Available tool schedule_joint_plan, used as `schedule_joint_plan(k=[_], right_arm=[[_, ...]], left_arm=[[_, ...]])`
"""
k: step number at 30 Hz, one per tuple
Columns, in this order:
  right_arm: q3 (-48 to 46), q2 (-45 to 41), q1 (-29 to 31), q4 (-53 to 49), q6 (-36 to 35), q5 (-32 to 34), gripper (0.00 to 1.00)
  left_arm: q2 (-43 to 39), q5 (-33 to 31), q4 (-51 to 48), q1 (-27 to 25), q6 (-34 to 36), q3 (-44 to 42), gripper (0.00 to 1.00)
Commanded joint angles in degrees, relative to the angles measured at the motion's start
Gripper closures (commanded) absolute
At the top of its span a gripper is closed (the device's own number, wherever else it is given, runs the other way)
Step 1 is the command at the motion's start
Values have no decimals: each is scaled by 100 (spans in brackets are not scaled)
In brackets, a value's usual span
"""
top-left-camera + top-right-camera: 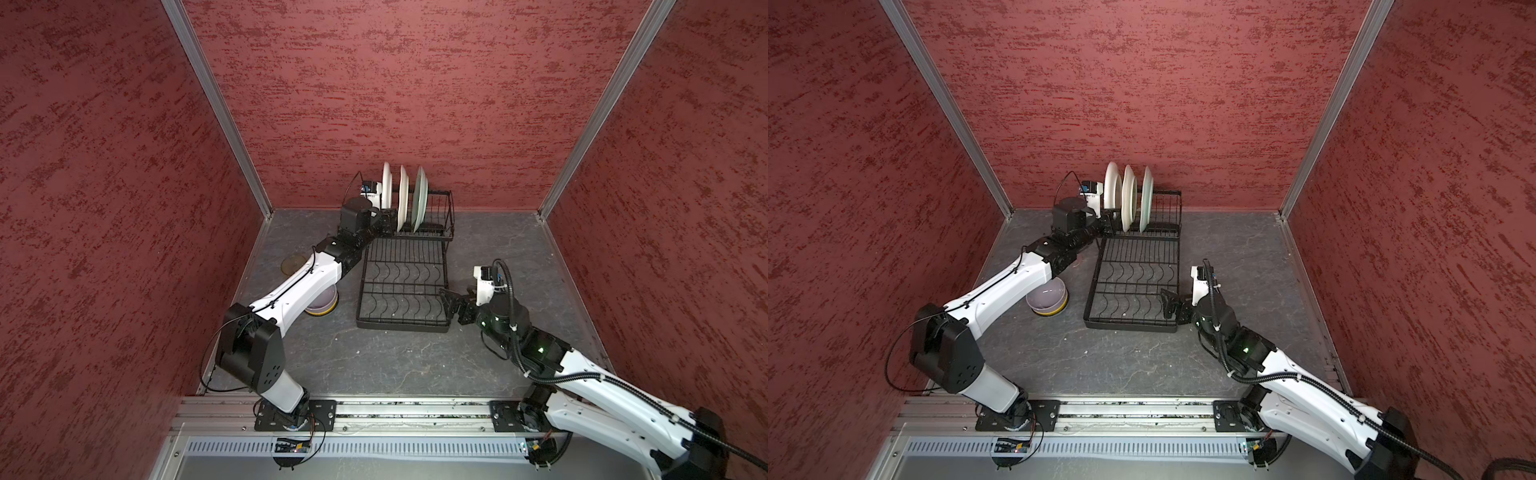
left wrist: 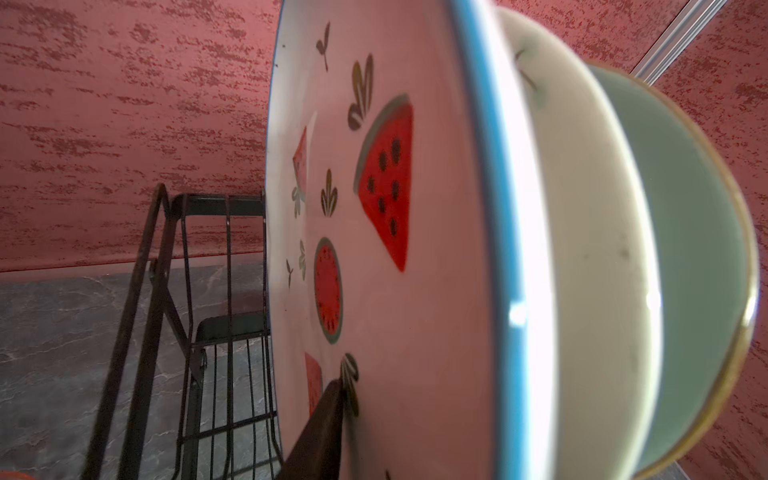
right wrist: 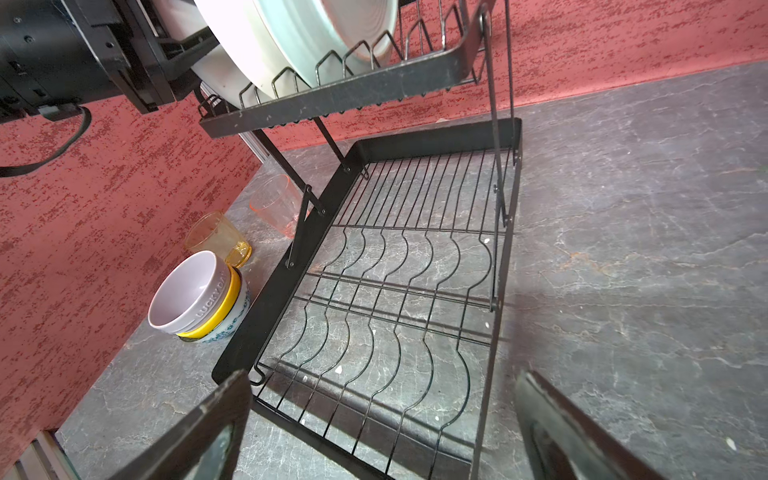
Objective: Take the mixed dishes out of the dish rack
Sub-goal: 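Reach the left gripper to the watermelon plate in the rack and grip its rim, then lift the watermelon plate up out of the rack with the left gripper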
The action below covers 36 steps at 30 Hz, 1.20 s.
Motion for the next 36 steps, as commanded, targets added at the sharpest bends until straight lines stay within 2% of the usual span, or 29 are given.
schedule_joint_plan(k=[1, 3, 5, 27, 34, 36], right_arm=[[-9, -36, -38, -18, 47, 140, 1], [-9, -40, -38, -30, 58, 148, 1], [-8, -36, -38, -41, 56, 172, 1], [-87, -93, -52, -144, 185, 319, 1], [-231, -207, -47, -129, 248, 368, 1], [-237, -207, -51, -134, 242, 368, 1]], left_arm=[[93, -200, -79, -19, 169, 200, 69], [99, -254, -108, -39, 232, 227, 70], [96, -352, -108, -59, 283, 231, 76], [212, -504, -164, -140, 426, 517, 88], [207, -664, -204, -231, 454, 586, 100], [205, -707, -212, -243, 472, 605, 100]])
